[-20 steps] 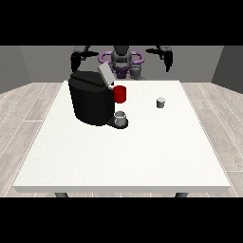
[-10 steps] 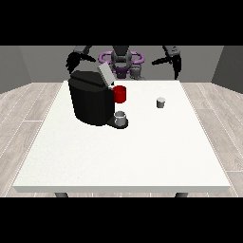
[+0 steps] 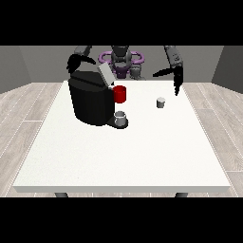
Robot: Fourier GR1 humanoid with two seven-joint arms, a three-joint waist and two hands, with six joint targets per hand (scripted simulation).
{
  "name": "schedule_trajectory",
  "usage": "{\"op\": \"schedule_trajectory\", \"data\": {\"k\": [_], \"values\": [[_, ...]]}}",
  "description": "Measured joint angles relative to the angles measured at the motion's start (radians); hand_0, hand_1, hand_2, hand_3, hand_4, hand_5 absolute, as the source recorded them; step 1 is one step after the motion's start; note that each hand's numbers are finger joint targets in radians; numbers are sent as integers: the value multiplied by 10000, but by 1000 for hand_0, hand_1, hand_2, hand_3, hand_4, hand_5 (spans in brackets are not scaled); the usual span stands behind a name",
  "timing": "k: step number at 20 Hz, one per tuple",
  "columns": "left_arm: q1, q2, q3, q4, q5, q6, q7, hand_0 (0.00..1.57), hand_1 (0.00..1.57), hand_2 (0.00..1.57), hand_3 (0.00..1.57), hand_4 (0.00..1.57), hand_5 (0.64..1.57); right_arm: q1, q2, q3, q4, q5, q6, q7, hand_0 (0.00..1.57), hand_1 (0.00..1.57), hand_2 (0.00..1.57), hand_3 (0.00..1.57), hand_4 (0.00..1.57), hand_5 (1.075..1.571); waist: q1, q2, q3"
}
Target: Insert the coffee pod into the coffee machine and close the lid
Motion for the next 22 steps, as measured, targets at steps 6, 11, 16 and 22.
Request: {"op": "schedule_trajectory", "data": {"k": [6,11,16,22], "values": [[-724,287,61,1592,-585,156,-642,0,0,0,0,0,1571,-414,9,22,97,78,-94,128,0,0,0,0,358,1571,-52,557,-1],[-1211,321,-265,2444,-1260,357,-771,0,0,198,0,0,1571,-951,-115,-169,361,112,-276,595,0,0,0,0,371,1571,5,702,0],[-1592,258,-629,3053,-1911,503,-793,446,446,606,295,0,1571,-1123,-71,-236,1006,317,-512,623,0,0,0,0,422,1571,163,580,0],[-1964,353,-764,3867,-2514,750,-713,704,704,775,487,0,1571,-1226,-49,-116,1430,529,-723,562,0,0,0,0,392,1571,164,575,0]]}}
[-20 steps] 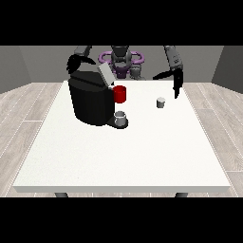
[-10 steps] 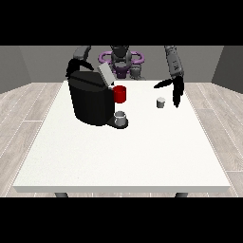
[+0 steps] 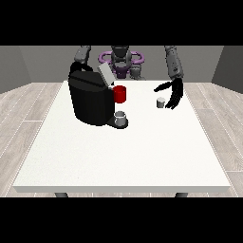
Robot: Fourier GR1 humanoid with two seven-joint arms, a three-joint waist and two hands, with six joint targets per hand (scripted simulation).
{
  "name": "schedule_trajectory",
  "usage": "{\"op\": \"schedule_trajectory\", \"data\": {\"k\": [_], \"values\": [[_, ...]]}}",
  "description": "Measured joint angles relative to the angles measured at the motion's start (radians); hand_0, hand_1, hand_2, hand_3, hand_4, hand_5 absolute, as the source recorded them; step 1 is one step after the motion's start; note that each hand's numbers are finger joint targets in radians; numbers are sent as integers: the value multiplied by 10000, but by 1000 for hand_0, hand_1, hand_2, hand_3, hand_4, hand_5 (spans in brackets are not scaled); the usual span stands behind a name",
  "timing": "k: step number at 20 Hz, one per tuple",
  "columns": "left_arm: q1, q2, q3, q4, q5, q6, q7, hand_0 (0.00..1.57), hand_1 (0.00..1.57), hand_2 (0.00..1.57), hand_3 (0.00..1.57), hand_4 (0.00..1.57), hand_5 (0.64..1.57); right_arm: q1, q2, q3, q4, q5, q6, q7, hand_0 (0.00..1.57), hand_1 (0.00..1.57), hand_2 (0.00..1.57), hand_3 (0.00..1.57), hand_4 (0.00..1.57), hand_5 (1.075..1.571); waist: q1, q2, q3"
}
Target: Insert the coffee pod into the coffee machine and close the lid
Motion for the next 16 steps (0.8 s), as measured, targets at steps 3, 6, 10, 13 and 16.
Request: {"op": "schedule_trajectory", "data": {"k": [3,6,10,13,16], "values": [[-42,197,-197,295,-444,100,-211,600,600,715,469,0,1571,-49,-75,-73,86,-51,74,0,0,0,0,0,386,1571,-45,45,1],[-97,311,-341,629,-868,346,-374,547,547,697,454,0,1571,-2,-123,-87,9,-185,251,23,0,0,0,0,465,1571,-207,52,0],[-113,158,-664,795,-1493,921,-586,695,695,831,592,0,1571,3,-176,-211,181,-233,264,17,0,0,0,0,515,1571,-182,-6,-1],[-272,97,-610,1067,-1724,1356,-811,686,686,849,651,288,1571,-49,-150,-110,126,-105,176,221,0,0,0,0,487,1571,-171,-49,-1],[-367,4,-539,1314,-1913,1836,-1045,824,824,972,737,389,1571,-32,-111,-135,134,-154,172,200,0,0,0,0,515,1571,-193,-6,0]]}}
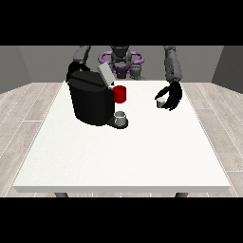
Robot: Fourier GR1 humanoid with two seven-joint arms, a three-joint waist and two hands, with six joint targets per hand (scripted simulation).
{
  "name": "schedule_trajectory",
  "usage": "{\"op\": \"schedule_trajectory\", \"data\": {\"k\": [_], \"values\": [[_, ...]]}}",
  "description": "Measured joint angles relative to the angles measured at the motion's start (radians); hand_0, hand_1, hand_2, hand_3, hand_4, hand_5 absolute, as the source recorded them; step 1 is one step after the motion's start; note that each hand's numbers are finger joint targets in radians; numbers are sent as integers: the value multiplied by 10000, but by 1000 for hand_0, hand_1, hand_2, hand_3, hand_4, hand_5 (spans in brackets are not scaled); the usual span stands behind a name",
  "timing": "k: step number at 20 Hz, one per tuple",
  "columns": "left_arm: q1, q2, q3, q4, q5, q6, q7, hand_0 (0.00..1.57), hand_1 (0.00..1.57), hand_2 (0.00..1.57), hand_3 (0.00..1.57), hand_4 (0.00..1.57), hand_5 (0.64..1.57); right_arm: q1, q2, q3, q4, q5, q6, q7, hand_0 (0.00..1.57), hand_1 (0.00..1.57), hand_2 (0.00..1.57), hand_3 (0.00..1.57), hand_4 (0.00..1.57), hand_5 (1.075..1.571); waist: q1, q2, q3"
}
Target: Insert the coffee pod into the coffee machine and close the lid
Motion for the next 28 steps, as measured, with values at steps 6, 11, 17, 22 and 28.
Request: {"op": "schedule_trajectory", "data": {"k": [6,11,17,22,28], "values": [[-461,242,106,514,-451,748,-439,899,899,1011,776,309,1571,-134,62,55,-196,-181,34,-250,0,0,0,0,510,1571,-249,445,19],[-623,429,-77,864,-899,738,-525,1225,1225,1358,1305,473,1571,-210,45,25,-284,-318,-17,33,0,0,0,0,429,1571,-228,356,16],[-973,388,-149,742,-987,338,-1068,1450,1450,1452,1388,623,1571,-225,19,-231,196,-451,-42,-207,0,0,0,0,429,1571,-6,164,6],[-1621,274,-285,272,-959,-466,-896,1289,1289,1362,1337,557,1571,-279,44,-418,935,-521,-82,-285,0,0,0,0,493,1571,134,-323,7],[-2411,339,-311,-176,-926,-1436,-537,1235,1235,1323,1291,571,1571,-350,-24,-435,1519,-532,81,-562,0,0,0,0,407,1571,138,-649,7]]}}
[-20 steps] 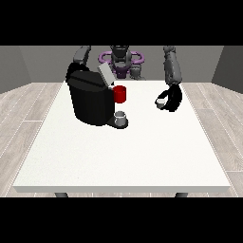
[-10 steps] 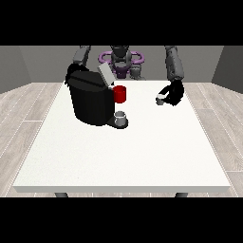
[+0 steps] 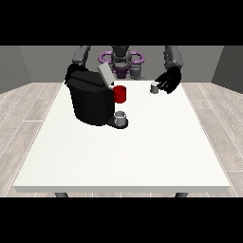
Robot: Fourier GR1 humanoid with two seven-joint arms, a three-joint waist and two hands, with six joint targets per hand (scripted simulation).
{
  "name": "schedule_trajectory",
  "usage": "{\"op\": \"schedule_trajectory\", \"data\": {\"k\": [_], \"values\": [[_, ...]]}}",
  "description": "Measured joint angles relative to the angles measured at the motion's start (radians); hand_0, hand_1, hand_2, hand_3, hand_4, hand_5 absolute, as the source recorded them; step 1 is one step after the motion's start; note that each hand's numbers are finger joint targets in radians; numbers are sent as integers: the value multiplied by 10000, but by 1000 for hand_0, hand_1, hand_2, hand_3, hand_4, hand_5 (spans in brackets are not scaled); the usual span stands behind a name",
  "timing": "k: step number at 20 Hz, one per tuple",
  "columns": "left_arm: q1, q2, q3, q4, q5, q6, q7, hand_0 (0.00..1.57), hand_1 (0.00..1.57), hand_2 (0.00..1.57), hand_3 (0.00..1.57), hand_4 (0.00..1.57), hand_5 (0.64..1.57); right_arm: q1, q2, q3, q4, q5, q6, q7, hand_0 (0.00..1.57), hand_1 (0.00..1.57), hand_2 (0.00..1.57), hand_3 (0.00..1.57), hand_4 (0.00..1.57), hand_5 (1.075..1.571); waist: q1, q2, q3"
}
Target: Insert the coffee pod into the coffee machine and close the lid
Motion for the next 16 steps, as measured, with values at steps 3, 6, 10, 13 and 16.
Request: {"op": "schedule_trajectory", "data": {"k": [3,6,10,13,16], "values": [[-285,-254,-61,-162,-107,-13,289,1235,1235,1323,1291,571,1571,-106,53,61,180,60,-3,-170,0,0,0,0,492,1571,-98,36,-2],[-635,-286,17,-245,-138,-140,643,1255,1255,1332,1288,556,1571,-57,98,116,282,-11,166,-379,0,0,0,0,475,1571,-248,4,-1],[-1175,-221,148,-352,-139,-388,1004,1011,1011,1199,1224,543,1571,-123,134,168,249,-77,212,-346,0,0,0,0,489,1571,-468,-31,0],[-1650,-117,296,-412,-154,-411,1236,1248,1248,1292,1237,515,1571,-357,82,141,203,-138,302,-423,0,0,0,0,521,1571,-658,142,0],[-2132,-43,592,-285,-5,-517,1587,1209,1209,1245,1188,486,1571,-391,206,433,-43,18,179,-248,0,0,0,0,508,1571,-956,218,-3]]}}
